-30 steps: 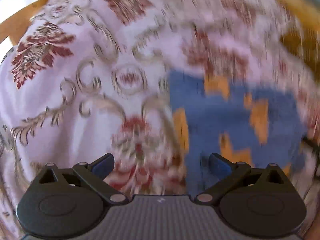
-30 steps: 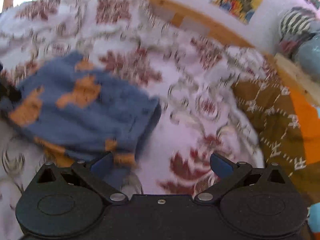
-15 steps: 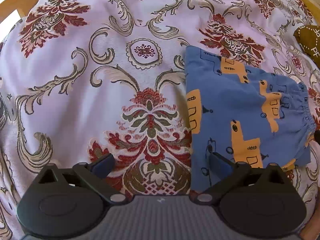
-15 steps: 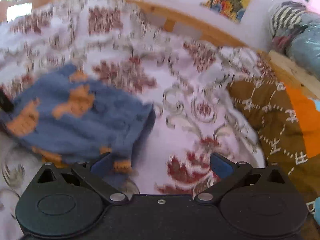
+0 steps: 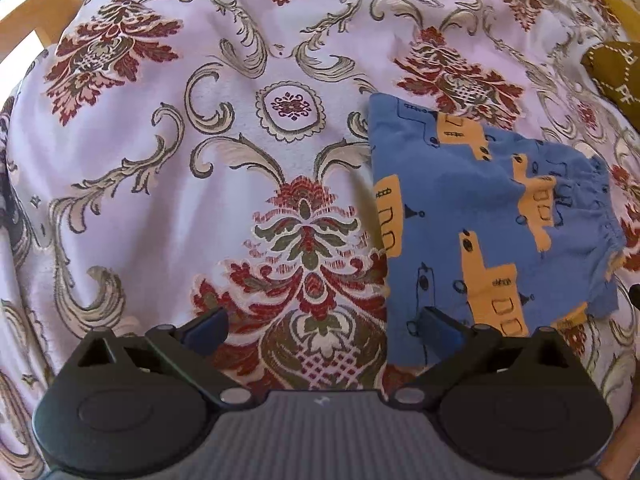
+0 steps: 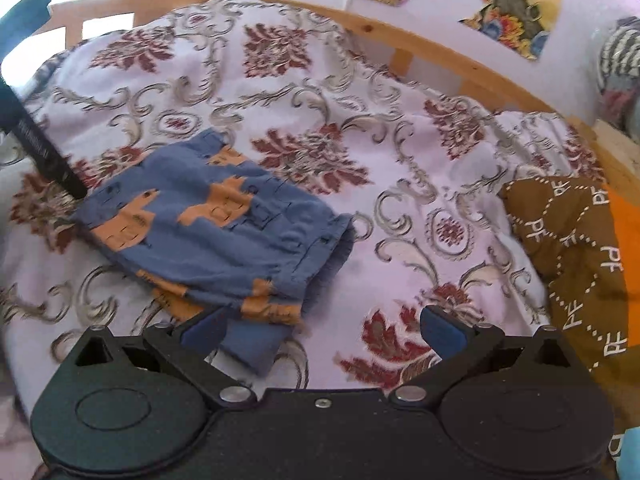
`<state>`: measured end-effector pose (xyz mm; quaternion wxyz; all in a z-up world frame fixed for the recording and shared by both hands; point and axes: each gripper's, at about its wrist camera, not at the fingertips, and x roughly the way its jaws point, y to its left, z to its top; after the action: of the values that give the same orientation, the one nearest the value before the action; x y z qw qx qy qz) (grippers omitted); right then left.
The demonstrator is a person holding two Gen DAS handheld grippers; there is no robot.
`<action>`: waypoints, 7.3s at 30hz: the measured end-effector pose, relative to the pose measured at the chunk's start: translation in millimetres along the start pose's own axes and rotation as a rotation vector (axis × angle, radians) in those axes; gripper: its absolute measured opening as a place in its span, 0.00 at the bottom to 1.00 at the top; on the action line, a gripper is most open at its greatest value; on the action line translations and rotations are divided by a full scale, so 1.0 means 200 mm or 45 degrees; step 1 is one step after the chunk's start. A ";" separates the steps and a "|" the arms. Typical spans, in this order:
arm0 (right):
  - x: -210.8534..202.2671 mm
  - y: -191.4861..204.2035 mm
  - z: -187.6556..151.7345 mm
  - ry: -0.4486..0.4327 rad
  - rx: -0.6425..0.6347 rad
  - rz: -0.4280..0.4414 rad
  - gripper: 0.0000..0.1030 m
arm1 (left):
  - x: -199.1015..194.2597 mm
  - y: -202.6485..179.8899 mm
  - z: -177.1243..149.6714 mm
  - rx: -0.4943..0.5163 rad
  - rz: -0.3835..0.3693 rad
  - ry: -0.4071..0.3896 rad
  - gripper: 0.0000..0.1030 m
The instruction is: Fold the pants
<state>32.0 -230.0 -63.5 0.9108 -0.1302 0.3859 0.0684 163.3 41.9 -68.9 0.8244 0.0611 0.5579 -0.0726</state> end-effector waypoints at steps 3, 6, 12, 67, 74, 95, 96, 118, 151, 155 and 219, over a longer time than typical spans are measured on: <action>-0.01 -0.05 -0.03 0.021 0.075 0.066 0.99 | -0.04 0.03 0.00 -0.003 -0.038 0.003 1.00; 0.00 -0.13 -0.01 -0.004 0.220 0.177 0.99 | -0.07 0.08 0.02 -0.025 -0.100 0.023 1.00; 0.16 -0.38 0.05 -0.026 0.491 0.523 0.99 | -0.07 0.12 0.15 -0.048 -0.210 -0.053 1.00; 0.45 -0.44 -0.07 -0.068 1.069 0.624 0.26 | 0.28 0.14 0.30 -0.055 -0.664 0.027 0.26; 0.37 -0.41 -0.06 -0.139 1.026 0.584 0.23 | 0.23 0.14 0.28 -0.023 -0.654 -0.005 0.15; 0.61 -0.75 0.32 -0.374 0.945 0.579 0.21 | 0.12 0.07 0.62 -0.049 -0.652 -0.283 0.09; 0.64 -0.77 0.33 -0.368 0.947 0.575 0.21 | 0.13 0.06 0.66 -0.054 -0.648 -0.299 0.09; 0.95 -0.76 0.26 -0.224 0.940 0.485 0.24 | 0.59 0.12 0.79 -0.134 -0.697 -0.217 0.12; -0.15 -0.15 0.34 -0.585 0.422 -0.016 0.99 | -0.32 -0.02 0.23 -0.160 -0.207 -0.719 1.00; -0.24 -0.08 0.26 -0.618 0.381 -0.050 0.99 | -0.40 -0.06 0.08 -0.170 -0.169 -0.754 1.00; -0.13 0.03 -0.07 -0.396 0.455 -0.211 0.99 | -0.25 -0.28 -0.29 0.034 0.117 -0.633 1.00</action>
<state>2.6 -229.6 -55.3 0.9702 0.0137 0.2350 -0.0568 82.3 0.8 -44.6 0.9379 0.0776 0.3337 -0.0551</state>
